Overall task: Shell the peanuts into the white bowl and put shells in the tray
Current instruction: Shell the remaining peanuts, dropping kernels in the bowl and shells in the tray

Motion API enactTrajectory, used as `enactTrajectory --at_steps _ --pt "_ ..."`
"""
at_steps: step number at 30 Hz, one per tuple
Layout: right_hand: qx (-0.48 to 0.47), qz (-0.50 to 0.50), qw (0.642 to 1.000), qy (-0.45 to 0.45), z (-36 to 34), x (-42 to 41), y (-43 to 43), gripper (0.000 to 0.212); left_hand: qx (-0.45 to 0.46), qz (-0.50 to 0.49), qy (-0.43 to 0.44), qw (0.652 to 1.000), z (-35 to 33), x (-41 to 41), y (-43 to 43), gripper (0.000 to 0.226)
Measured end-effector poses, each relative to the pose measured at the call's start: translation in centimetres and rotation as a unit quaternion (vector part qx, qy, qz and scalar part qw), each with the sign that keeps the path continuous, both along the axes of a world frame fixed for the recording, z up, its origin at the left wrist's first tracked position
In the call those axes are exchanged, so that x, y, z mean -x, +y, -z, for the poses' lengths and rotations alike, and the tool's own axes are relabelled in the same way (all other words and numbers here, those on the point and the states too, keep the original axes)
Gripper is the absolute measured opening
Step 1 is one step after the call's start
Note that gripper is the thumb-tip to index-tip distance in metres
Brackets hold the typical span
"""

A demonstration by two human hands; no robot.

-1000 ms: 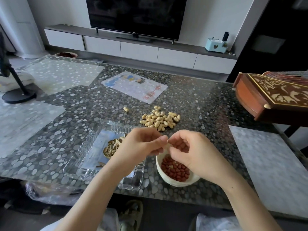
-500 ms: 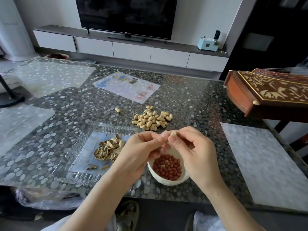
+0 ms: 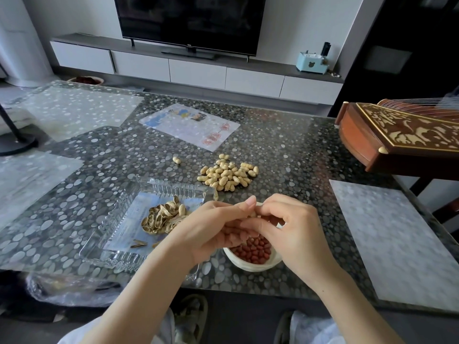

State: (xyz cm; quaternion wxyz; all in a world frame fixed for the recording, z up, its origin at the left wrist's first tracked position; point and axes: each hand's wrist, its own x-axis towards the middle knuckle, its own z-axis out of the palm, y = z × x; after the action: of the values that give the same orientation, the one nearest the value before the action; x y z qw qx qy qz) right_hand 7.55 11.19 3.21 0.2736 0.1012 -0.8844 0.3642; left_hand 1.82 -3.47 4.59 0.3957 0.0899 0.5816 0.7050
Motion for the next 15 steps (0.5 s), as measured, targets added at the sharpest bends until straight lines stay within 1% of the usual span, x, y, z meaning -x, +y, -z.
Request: enactTrajectory --at_steps 1,4,11,15 --pt "0.015 -0.01 1.0 -0.005 -0.08 -0.03 0.08 0.016 -0.011 0.007 -0.015 1.0 -0.01 0.05 -0.08 0.026" --pt "0.067 -0.034 0.997 -0.019 -0.29 -0.29 0.09 0.01 -0.031 0.03 -0.043 0.998 -0.03 0.29 -0.19 0.025" --pt "0.12 -0.073 0.989 -0.038 -0.76 -0.63 -0.08 0.01 -0.048 0.045 -0.082 0.994 0.1 0.46 -0.2 0.022" --pt "0.171 -0.08 0.979 -0.08 -0.92 -0.66 0.17 0.011 -0.078 0.056 -0.123 0.988 0.21 0.46 -0.17 0.024"
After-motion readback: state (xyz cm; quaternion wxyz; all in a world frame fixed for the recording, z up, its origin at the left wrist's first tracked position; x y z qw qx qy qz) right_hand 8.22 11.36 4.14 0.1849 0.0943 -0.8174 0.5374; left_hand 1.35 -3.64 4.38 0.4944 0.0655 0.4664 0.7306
